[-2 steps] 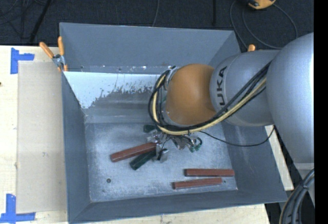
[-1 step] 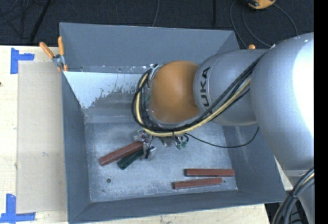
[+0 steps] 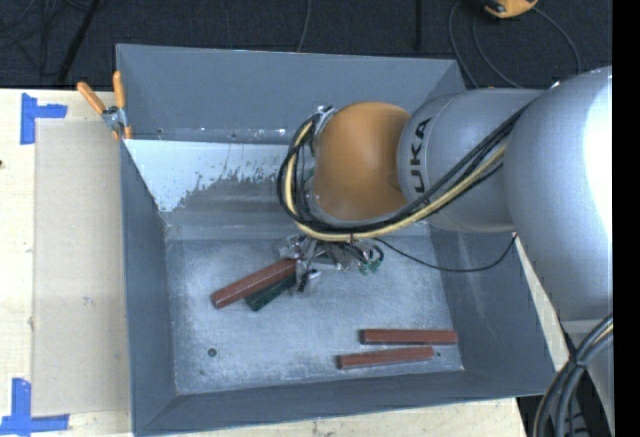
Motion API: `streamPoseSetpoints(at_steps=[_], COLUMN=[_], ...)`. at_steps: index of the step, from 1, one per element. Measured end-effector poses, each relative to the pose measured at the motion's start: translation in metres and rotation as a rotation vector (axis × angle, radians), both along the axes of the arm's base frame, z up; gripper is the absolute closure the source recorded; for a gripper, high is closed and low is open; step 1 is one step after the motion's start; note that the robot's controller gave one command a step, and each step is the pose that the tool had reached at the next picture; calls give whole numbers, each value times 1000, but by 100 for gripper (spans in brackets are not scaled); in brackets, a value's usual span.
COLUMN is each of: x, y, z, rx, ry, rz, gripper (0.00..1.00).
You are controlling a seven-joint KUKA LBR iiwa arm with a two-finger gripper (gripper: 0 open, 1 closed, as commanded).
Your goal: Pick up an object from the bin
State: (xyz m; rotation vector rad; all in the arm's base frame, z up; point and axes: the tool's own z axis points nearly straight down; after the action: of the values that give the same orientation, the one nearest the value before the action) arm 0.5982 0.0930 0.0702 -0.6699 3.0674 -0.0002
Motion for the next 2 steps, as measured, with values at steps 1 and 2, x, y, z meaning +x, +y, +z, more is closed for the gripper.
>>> streamPoseSetpoints(at_steps=[1,2], x=[0,-5], y=[0,34], z=[0,0], rx=[0,-1], ry=[0,0], rz=[-1,79], gripper=[100,100])
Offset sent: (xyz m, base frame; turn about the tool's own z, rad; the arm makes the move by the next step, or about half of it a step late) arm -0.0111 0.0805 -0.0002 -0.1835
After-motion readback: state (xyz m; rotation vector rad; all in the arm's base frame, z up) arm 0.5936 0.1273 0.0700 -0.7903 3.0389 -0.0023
